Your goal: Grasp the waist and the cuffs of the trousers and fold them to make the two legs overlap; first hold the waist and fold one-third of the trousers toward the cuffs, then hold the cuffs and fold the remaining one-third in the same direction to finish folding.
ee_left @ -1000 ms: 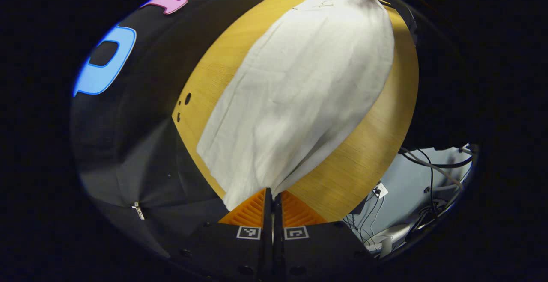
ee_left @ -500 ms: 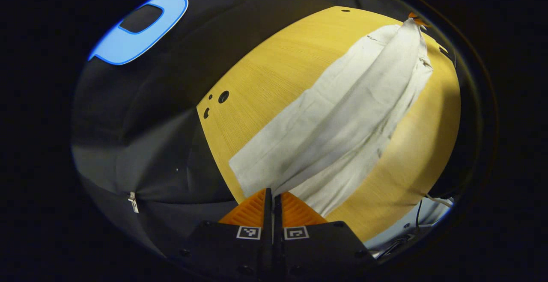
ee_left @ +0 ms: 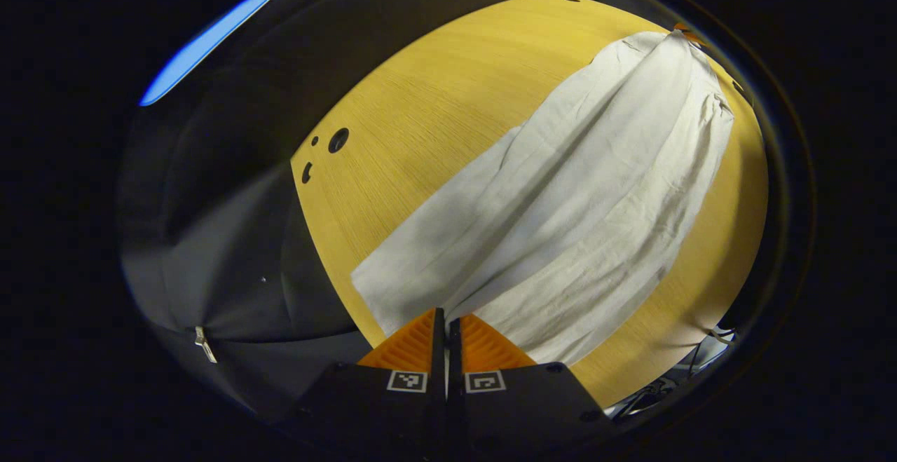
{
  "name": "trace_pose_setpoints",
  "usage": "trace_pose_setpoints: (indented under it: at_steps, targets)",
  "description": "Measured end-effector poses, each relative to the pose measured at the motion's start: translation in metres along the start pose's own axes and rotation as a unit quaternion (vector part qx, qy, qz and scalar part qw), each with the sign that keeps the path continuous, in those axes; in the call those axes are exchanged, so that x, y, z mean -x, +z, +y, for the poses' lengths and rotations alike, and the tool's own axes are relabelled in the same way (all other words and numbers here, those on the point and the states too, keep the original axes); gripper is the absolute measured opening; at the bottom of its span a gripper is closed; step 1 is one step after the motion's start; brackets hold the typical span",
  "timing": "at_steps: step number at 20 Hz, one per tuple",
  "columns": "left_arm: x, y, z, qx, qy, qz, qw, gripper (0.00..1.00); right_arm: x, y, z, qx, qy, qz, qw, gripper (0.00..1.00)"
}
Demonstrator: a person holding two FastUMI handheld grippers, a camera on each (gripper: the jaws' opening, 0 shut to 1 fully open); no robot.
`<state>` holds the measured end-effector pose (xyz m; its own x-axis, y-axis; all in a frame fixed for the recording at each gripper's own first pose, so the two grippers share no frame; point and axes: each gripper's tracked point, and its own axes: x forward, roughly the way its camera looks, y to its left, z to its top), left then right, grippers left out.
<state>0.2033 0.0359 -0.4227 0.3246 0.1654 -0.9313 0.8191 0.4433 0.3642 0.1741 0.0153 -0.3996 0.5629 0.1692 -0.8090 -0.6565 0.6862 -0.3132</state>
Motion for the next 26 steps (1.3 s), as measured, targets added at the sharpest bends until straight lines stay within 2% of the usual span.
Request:
trace_pose_setpoints:
  at_steps: [6, 11, 16, 18, 21, 22, 23, 24, 25, 26]
  targets:
    - [-0.034, 0.013, 0.0, -0.02, 0.002, 0.033, 0.999, 0.06, -0.04, -0.014, 0.011, -0.038, 0.035, 0.05, 0.997, 0.05]
    - [-0.056, 0.007, -0.01, -0.031, -0.021, 0.063, 0.997, 0.05, -0.058, -0.028, 0.022, -0.052, 0.072, 0.091, 0.992, 0.08]
    - [-0.058, 0.01, -0.008, -0.081, 0.005, 0.042, 0.996, 0.06, -0.06, -0.027, 0.022, -0.014, 0.058, 0.097, 0.993, 0.16]
    - [-0.056, 0.011, -0.007, -0.112, 0.034, 0.036, 0.993, 0.13, -0.061, -0.026, 0.021, -0.012, 0.052, 0.1, 0.994, 0.21]
    - [-0.055, 0.014, 0.004, -0.141, 0.074, 0.04, 0.986, 0.43, -0.062, -0.026, 0.019, -0.022, 0.05, 0.111, 0.992, 0.26]
    - [-0.053, 0.017, 0.013, -0.143, 0.095, 0.041, 0.984, 0.56, -0.061, -0.026, 0.011, -0.017, 0.035, 0.118, 0.992, 0.27]
    - [-0.051, 0.019, 0.019, -0.145, 0.111, 0.041, 0.982, 0.64, -0.061, -0.026, 0.001, -0.007, 0.013, 0.118, 0.993, 0.31]
    - [-0.048, 0.021, 0.024, -0.147, 0.126, 0.038, 0.98, 0.76, -0.058, -0.026, -0.007, 0.003, -0.006, 0.116, 0.993, 0.62]
    - [-0.05, 0.018, 0.026, -0.145, 0.127, 0.04, 0.98, 0.87, -0.054, -0.024, -0.009, 0.004, -0.012, 0.112, 0.994, 0.68]
    - [-0.041, 0.016, 0.027, -0.143, 0.131, 0.04, 0.98, 0.99, -0.049, -0.025, -0.008, 0.0, -0.014, 0.111, 0.994, 0.85]
